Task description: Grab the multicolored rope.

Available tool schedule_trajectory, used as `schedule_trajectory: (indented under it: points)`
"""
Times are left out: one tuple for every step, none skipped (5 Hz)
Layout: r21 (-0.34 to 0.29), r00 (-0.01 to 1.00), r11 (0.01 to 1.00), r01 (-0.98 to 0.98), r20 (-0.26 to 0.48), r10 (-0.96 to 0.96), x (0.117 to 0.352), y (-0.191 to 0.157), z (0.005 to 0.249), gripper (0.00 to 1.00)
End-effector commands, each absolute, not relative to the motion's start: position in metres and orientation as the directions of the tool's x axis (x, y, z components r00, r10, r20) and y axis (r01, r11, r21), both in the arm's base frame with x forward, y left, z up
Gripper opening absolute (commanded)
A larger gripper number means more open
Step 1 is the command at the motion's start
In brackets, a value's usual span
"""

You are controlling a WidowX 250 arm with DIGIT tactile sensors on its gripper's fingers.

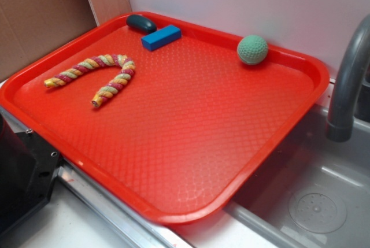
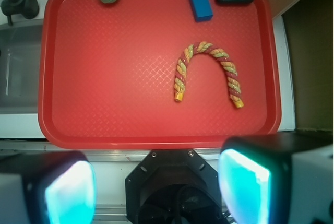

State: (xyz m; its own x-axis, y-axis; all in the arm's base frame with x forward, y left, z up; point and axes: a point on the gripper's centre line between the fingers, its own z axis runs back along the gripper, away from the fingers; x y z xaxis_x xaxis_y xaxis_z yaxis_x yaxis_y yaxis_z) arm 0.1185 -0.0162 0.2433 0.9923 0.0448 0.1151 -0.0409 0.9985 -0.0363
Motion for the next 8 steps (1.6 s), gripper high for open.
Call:
schedule_trajectory:
  points:
    - [-0.036, 0.992, 0.999, -0.041, 0.115, 0.045, 0.119, -0.016, 0.243, 1.0]
    - [0.024, 0.965, 0.971, -0.239, 0.119, 0.235, 0.145, 0.011, 0.206, 1.0]
    - [-0.027, 0.897, 0.906, -0.422, 0.132, 0.422, 0.171, 0.043, 0.172, 1.0]
    - [-0.07, 0.839, 0.853, -0.517, 0.159, 0.521, 0.19, 0.055, 0.151, 1.0]
    - [-0.068, 0.779, 0.8, -0.597, 0.193, 0.597, 0.209, 0.076, 0.115, 1.0]
    - [-0.103, 0.714, 0.741, -0.664, 0.205, 0.669, 0.226, 0.083, 0.084, 1.0]
    - [-0.085, 0.69, 0.713, -0.696, 0.196, 0.697, 0.242, 0.076, 0.061, 1.0]
    - [-0.137, 0.699, 0.722, -0.678, 0.185, 0.691, 0.251, 0.069, 0.039, 1.0]
